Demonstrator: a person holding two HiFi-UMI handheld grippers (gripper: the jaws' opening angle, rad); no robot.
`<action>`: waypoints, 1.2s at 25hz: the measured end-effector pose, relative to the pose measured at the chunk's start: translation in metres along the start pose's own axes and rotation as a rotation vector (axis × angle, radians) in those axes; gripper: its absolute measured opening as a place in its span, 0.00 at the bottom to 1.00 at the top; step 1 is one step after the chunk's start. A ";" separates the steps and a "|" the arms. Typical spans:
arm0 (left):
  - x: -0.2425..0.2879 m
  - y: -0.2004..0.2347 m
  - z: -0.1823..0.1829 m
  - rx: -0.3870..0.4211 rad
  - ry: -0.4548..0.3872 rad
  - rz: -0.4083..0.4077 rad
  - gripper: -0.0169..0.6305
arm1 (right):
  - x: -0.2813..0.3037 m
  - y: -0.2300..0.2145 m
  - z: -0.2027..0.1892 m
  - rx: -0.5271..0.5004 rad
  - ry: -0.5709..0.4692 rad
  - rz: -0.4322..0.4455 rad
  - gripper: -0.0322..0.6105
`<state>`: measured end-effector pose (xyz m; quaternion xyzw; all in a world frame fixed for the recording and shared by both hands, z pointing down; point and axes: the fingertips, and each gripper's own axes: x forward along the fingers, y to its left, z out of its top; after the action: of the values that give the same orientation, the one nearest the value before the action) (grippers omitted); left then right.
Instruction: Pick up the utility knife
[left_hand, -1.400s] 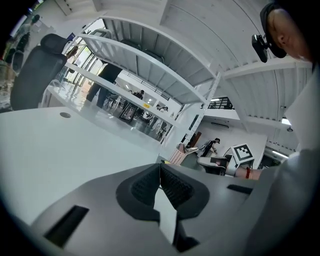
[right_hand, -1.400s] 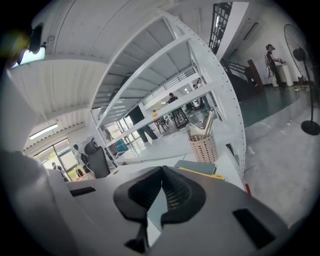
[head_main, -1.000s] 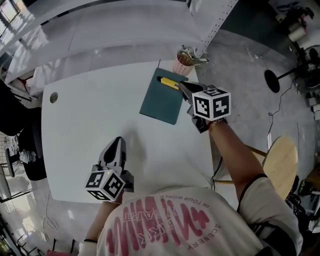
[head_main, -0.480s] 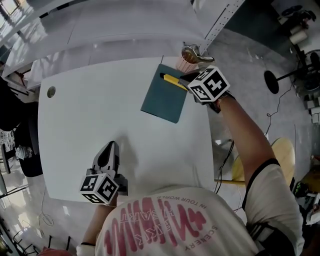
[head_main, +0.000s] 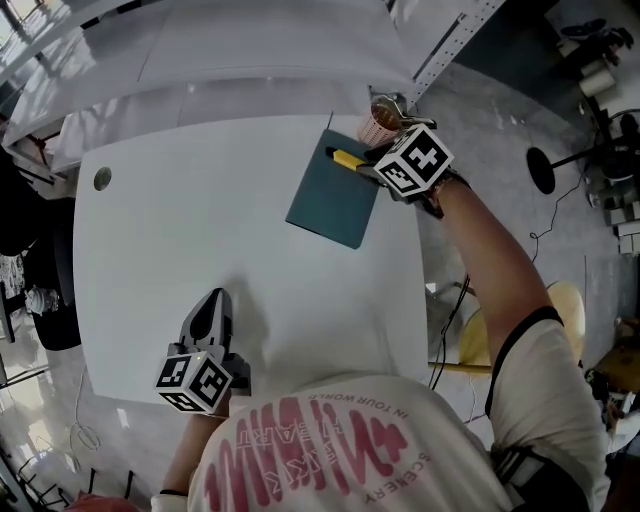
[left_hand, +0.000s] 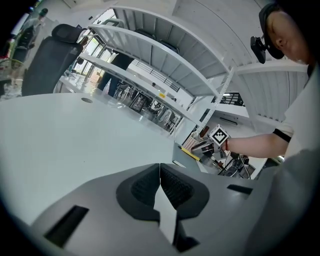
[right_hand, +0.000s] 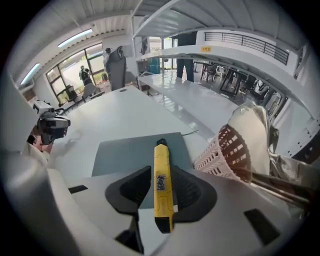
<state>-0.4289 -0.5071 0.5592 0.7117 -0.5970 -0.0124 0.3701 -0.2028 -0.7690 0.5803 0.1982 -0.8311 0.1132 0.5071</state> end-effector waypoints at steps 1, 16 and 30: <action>-0.001 0.002 0.000 0.001 0.000 0.002 0.06 | 0.002 -0.002 0.000 0.000 0.006 -0.003 0.29; -0.011 0.009 -0.012 -0.015 0.002 0.038 0.06 | 0.019 0.000 -0.016 -0.048 0.106 0.017 0.30; -0.015 0.014 -0.017 -0.025 -0.005 0.064 0.06 | 0.026 -0.002 -0.019 0.030 0.123 0.040 0.30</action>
<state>-0.4376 -0.4855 0.5726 0.6874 -0.6202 -0.0099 0.3778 -0.1979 -0.7687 0.6125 0.1817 -0.8003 0.1476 0.5520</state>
